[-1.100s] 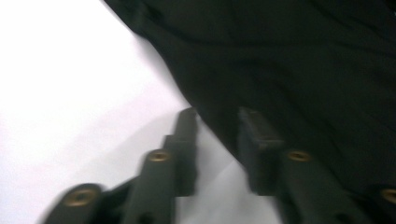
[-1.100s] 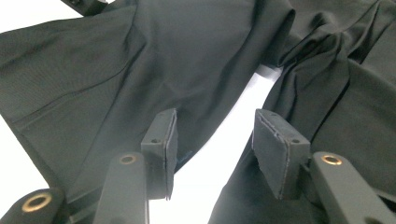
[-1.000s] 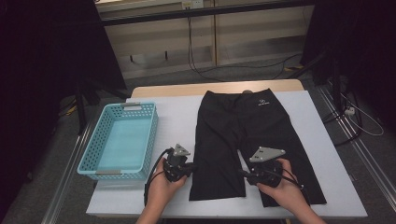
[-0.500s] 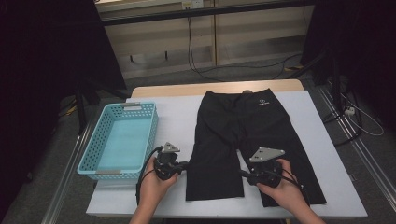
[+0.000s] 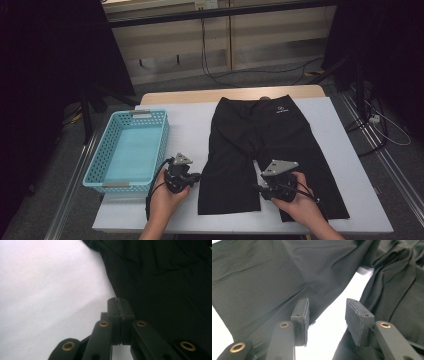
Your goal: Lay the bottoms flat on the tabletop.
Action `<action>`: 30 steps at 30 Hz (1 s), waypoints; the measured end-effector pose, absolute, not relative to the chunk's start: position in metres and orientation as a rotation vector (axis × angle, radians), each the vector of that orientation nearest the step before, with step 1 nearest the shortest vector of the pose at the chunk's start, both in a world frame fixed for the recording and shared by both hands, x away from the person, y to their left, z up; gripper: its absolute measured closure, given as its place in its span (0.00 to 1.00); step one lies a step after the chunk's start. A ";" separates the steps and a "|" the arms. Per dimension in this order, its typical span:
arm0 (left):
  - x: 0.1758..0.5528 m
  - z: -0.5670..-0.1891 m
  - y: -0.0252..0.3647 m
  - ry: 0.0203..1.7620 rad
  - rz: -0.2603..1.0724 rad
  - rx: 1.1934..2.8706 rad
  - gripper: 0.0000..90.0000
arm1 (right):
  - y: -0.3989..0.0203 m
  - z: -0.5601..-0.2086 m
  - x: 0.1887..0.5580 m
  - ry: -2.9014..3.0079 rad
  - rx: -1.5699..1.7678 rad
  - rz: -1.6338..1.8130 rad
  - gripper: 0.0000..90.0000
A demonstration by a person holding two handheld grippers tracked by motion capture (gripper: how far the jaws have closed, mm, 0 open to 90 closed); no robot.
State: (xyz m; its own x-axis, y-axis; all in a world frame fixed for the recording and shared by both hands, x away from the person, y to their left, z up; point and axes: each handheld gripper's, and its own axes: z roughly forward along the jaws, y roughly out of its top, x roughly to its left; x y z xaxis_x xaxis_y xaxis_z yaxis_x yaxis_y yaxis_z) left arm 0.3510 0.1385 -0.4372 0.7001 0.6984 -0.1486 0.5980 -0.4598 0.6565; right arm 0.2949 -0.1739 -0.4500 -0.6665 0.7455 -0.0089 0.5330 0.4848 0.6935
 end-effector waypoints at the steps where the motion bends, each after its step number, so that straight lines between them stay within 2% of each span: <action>1: 0.349 -0.436 0.138 0.968 0.203 2.206 0.87 | -0.173 -0.450 0.295 2.430 1.080 0.970 0.61; 2: 0.348 -0.435 0.137 0.956 0.200 2.209 0.80 | -0.173 -0.451 0.295 2.434 1.077 0.973 0.62; 4: 0.345 -0.435 0.137 0.950 0.180 2.202 0.73 | -0.171 -0.451 0.295 2.440 1.078 0.977 0.64; 7: 0.343 -0.439 0.137 0.963 0.178 2.228 0.69 | -0.170 -0.452 0.294 2.449 1.081 0.990 0.68; 10: 0.341 -0.443 0.137 0.968 0.174 2.243 0.70 | -0.169 -0.452 0.294 2.458 1.082 1.003 0.74; 16: 0.341 -0.442 0.133 0.971 0.182 2.265 0.80 | -0.167 -0.452 0.294 2.468 1.097 1.025 0.87; 18: 0.341 -0.442 0.133 0.977 0.169 2.267 0.85 | -0.167 -0.452 0.293 2.472 1.094 1.039 0.93; 20: 0.341 -0.442 0.134 0.984 0.105 2.265 0.94 | -0.167 -0.453 0.293 2.485 1.093 1.052 0.99; 22: 0.341 -0.441 0.133 0.978 0.094 2.266 0.98 | -0.166 -0.452 0.292 2.492 1.085 1.055 1.00; 30: 0.339 -0.435 0.140 0.981 0.057 2.251 1.00 | -0.166 -0.443 0.285 2.520 1.070 1.135 1.00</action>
State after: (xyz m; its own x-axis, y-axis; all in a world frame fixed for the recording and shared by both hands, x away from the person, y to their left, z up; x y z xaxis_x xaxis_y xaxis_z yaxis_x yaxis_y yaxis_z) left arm 0.3389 0.1395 -0.4354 0.7158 0.6644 -0.2149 0.6349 -0.4911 0.5964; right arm 0.2845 -0.1660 -0.4432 -0.7258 0.6766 0.1239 0.5412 0.4504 0.7101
